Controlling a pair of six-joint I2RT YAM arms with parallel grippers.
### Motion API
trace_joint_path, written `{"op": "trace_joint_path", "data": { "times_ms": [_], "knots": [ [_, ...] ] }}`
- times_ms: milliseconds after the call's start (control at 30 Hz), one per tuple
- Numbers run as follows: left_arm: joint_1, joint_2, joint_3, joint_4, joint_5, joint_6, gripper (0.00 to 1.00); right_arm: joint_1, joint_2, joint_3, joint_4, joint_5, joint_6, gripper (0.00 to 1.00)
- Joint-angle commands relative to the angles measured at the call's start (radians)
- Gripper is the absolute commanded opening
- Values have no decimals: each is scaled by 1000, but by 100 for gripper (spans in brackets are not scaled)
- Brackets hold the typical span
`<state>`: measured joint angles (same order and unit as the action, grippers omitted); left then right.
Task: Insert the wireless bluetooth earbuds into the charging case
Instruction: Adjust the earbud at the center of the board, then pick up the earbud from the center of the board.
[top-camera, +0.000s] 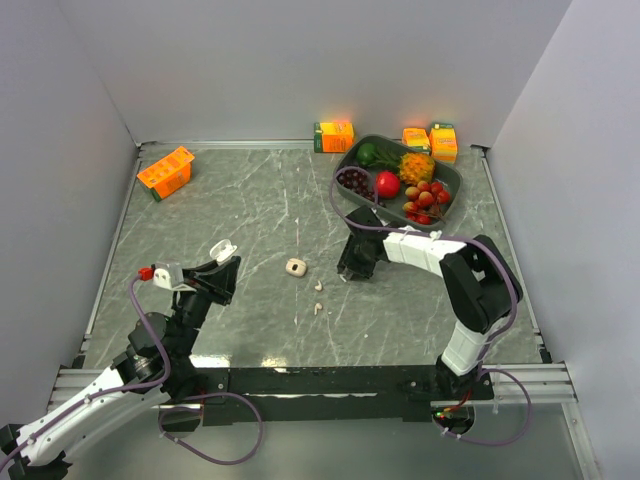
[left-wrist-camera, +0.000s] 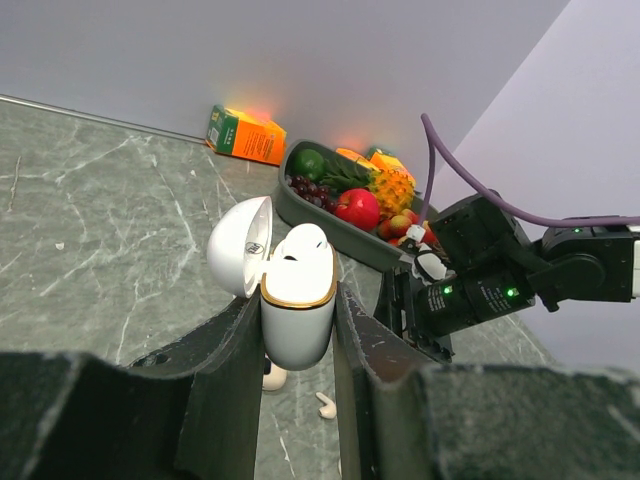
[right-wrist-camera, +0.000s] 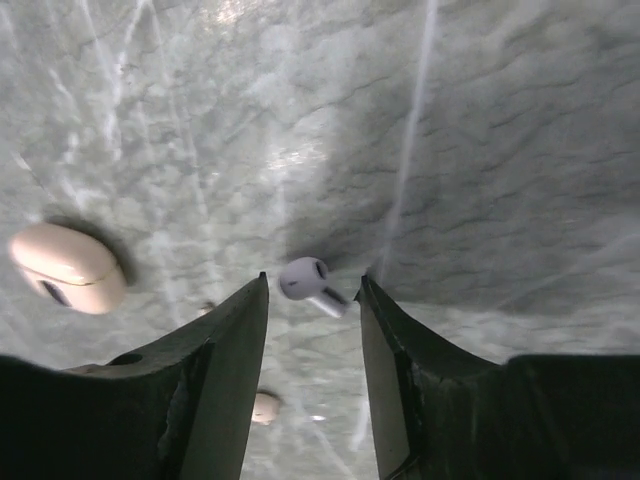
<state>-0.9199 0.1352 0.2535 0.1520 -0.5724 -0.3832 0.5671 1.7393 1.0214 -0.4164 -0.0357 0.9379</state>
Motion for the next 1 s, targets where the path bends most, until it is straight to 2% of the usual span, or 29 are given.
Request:
{"op": "trace_joint_path", "data": {
  "times_ms": [0, 133, 333, 533, 967],
  "knots": [
    [0, -12, 35, 21, 3, -2, 1, 19, -83, 61, -116, 137, -150, 51],
    [1, -17, 33, 26, 0, 1, 1, 66, -107, 149, -148, 198, -495, 52],
    [0, -2, 38, 29, 3, 10, 2, 109, -132, 92, -38, 109, -781, 50],
    [0, 0, 52, 3, 14, 7, 1, 135, -43, 111, -75, 129, -837, 49],
    [-2, 0, 53, -8, 22, 3, 2, 157, 60, 149, -51, 154, -806, 48]
  ]
}}
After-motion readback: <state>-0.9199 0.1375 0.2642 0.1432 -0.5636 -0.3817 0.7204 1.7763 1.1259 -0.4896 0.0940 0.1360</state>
